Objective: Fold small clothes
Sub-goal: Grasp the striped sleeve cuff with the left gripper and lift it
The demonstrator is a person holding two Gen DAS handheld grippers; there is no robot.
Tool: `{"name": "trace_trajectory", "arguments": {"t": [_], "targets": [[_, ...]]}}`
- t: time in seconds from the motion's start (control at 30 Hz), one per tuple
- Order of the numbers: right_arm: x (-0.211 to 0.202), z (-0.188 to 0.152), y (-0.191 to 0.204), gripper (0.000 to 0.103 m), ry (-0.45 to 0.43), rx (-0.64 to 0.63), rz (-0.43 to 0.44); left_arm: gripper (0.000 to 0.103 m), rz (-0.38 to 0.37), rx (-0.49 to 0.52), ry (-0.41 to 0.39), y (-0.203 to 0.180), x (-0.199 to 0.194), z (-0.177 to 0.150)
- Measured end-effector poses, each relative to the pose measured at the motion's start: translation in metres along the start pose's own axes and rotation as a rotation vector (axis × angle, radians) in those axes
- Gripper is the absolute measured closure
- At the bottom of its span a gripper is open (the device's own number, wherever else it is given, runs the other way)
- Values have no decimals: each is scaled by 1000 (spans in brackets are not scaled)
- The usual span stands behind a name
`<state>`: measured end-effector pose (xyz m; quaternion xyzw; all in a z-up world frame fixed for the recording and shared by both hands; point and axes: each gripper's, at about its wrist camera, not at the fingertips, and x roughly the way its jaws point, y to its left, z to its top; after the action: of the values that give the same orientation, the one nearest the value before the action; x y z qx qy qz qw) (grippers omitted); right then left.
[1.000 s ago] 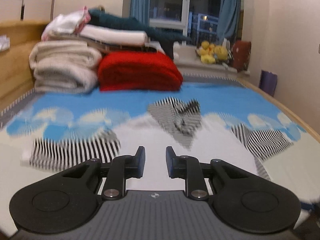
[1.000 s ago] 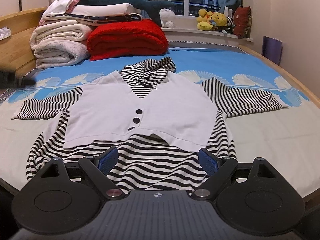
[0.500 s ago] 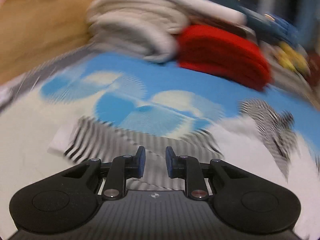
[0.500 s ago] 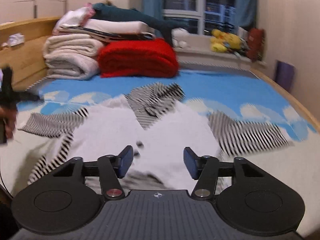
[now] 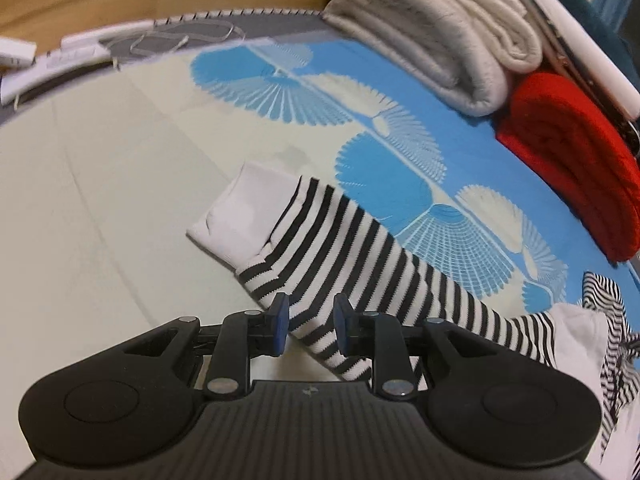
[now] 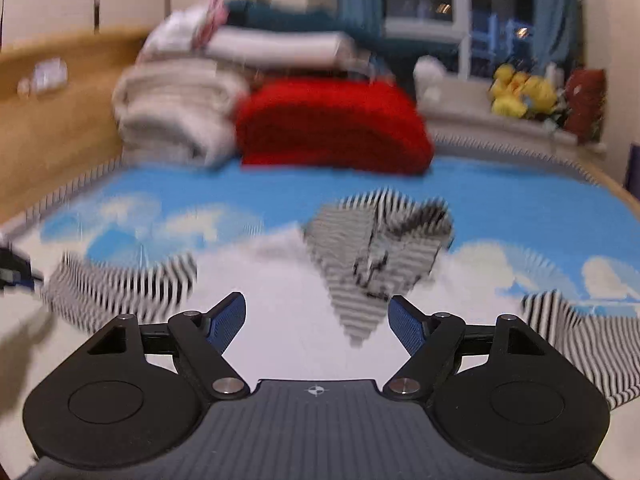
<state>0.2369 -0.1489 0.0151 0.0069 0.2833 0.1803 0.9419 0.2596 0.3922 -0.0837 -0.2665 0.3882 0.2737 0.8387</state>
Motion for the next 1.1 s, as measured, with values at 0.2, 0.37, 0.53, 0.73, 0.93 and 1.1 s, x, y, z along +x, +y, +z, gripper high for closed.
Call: {"name": "trace_trajectory", "arguments": {"t": [0.2, 0.37, 0.53, 0.73, 0.93, 1.1], "targets": [[7, 1, -1, 28, -42, -70, 1, 69, 26, -121, 61, 9, 33, 2], [36, 2, -26, 50, 59, 13, -8, 69, 86, -132, 94, 7, 49, -4], [56, -1, -49, 50, 156, 99, -69, 96, 120, -129, 86, 1, 45, -3], [61, -6, -67, 50, 212, 176, -102, 103, 129, -39, -71, -51, 2, -2], [54, -8, -77, 54, 235, 189, -139, 103, -131, 173, -233, -167, -75, -37], [48, -13, -88, 68, 249, 237, -159, 103, -521, 342, -120, -267, -125, -114]]}}
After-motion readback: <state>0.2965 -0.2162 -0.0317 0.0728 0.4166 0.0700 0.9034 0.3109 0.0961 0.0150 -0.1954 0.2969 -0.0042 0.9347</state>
